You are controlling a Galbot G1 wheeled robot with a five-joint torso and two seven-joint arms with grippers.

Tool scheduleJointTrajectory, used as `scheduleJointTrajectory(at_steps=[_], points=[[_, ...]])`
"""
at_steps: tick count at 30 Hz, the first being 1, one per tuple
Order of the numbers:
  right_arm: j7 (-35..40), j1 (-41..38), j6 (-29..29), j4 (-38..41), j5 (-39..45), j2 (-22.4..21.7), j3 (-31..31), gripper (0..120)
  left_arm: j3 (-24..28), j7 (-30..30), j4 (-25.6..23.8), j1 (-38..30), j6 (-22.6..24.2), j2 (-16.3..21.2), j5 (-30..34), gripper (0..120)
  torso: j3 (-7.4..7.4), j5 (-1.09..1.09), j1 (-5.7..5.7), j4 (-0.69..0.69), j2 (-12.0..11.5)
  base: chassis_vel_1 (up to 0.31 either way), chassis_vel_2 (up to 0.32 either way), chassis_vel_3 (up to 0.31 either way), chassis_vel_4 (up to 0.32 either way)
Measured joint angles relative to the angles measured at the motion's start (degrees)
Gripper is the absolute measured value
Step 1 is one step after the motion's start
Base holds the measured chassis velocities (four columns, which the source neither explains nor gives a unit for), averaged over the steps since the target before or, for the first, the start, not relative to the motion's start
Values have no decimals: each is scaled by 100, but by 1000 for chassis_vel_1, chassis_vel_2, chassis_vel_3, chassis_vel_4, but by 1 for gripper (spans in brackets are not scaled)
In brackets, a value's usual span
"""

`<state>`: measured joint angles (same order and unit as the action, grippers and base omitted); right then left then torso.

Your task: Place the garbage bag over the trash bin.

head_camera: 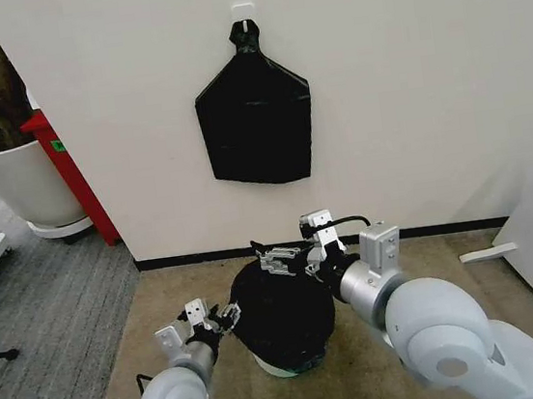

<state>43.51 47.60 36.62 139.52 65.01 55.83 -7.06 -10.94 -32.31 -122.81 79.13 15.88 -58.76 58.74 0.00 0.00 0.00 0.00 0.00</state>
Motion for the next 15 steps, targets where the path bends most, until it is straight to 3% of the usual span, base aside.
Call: scheduleJointTrajectory(at_steps=[5,15], points=[[-118,205,-10,-17,-187,58,29,100,-22,2,-176,151,-34,-9,-114,98,0,0,0,-1,0,0,0,0,0],[-141,182,-24,-7,-208,48,77,100,-24,46,-94,372,-152,-116,-373,100,-1,0,0,0,0,0,0,0,0]])
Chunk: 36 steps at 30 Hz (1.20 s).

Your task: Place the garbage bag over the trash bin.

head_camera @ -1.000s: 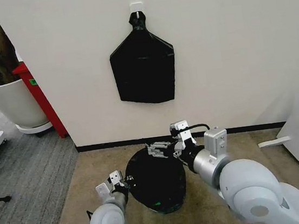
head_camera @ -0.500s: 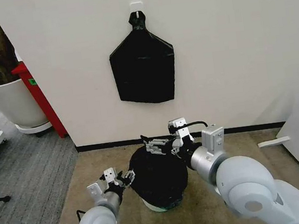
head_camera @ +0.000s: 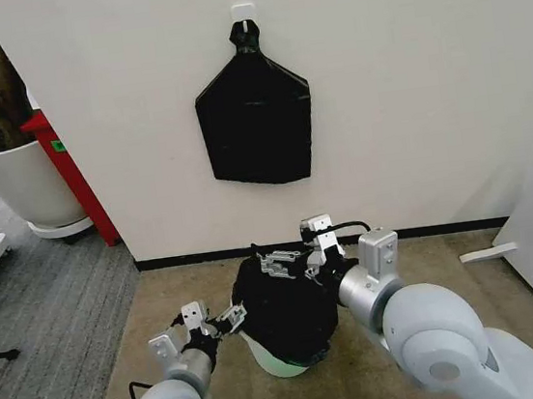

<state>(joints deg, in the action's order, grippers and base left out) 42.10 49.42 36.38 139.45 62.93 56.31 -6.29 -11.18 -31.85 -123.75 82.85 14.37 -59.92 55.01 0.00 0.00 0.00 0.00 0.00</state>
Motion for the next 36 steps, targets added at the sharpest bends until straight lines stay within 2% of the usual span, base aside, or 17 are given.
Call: scheduleJointTrajectory(at_steps=[7,15,25,28,36], points=[[3,49,-9,5,-19,39,11,100,16,85,144,301,-162,-126,-274,100,0,0,0,0,0,0,0,0,0],[-30,66,-15,35,-49,29,-5,100,56,323,553,619,-566,-318,-730,100,0,0,0,1,0,0,0,0,0],[-77,106,-13,66,-88,3,-50,100,-4,973,531,467,-1279,-222,-1200,100,0,0,0,-1,0,0,0,0,0],[-89,106,-12,67,-109,23,-66,100,-30,1234,542,512,-1633,-187,-1382,100,0,0,0,0,0,0,0,0,0],[-118,204,-48,15,-210,82,57,100,-108,1565,339,534,-1860,-220,-1699,100,0,0,0,0,0,0,0,0,0]])
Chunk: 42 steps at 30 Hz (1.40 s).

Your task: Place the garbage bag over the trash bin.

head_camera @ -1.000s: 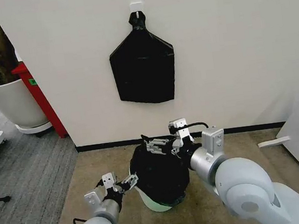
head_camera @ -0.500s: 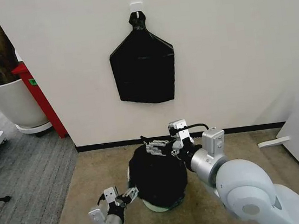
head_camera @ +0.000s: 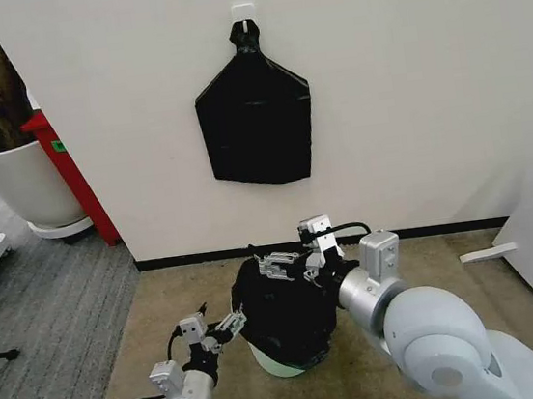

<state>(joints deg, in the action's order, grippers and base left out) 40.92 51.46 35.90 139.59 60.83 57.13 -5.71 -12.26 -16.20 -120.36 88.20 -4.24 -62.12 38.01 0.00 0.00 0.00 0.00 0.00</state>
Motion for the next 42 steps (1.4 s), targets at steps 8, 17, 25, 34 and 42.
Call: scheduleJointTrajectory(at_steps=[8,17,25,34,42], points=[[-215,260,-176,-342,-673,340,409,100,-482,657,150,-570,-27,289,-240,100,0,0,0,0,0,0,0,0,0],[-940,1056,-842,-1099,-2275,783,1191,100,-667,1526,858,-1053,-424,585,27,100,0,-1,0,0,0,0,0,0,0],[-1626,1980,-1680,-1656,-3731,1409,1564,100,-756,1766,1199,-1137,-595,578,-55,97,0,-2,0,-1,0,0,0,0,0],[-2758,2354,-3505,-2775,-4808,1782,1739,100,-811,1809,1426,-1045,-915,528,-89,100,0,-1,0,0,0,0,0,0,0],[-2964,2385,-3917,-3203,-4810,1836,1819,100,-697,1942,1645,-1023,-1138,453,-67,100,0,-1,0,0,0,0,0,0,0]])
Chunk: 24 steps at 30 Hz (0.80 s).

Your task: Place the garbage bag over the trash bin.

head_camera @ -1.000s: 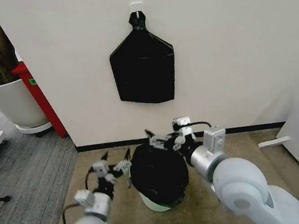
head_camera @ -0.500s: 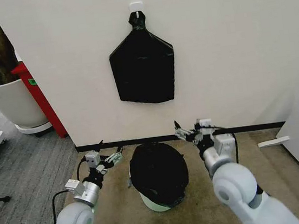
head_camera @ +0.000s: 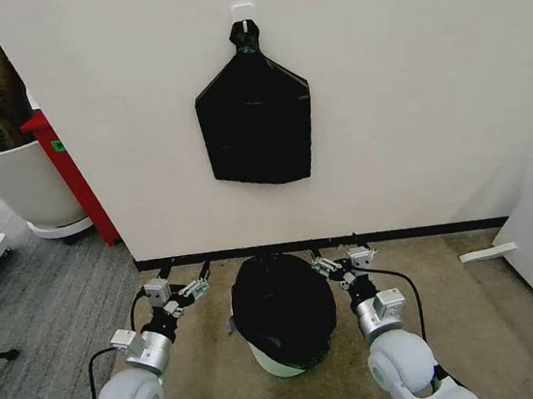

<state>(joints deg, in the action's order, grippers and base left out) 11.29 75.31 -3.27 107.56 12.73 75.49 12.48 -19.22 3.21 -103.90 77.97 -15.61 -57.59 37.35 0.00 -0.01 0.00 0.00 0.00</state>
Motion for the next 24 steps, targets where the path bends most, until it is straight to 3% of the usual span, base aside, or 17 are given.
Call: scheduleJointTrajectory(at_steps=[7,24], points=[[-87,58,-229,-191,-141,45,63,100,23,38,101,3,-74,-22,-72,100,0,1,0,0,0,0,0,0,0],[-148,109,-133,-39,-176,37,-12,100,27,1,123,19,-148,-109,-90,100,0,1,0,0,0,0,0,0,0]])
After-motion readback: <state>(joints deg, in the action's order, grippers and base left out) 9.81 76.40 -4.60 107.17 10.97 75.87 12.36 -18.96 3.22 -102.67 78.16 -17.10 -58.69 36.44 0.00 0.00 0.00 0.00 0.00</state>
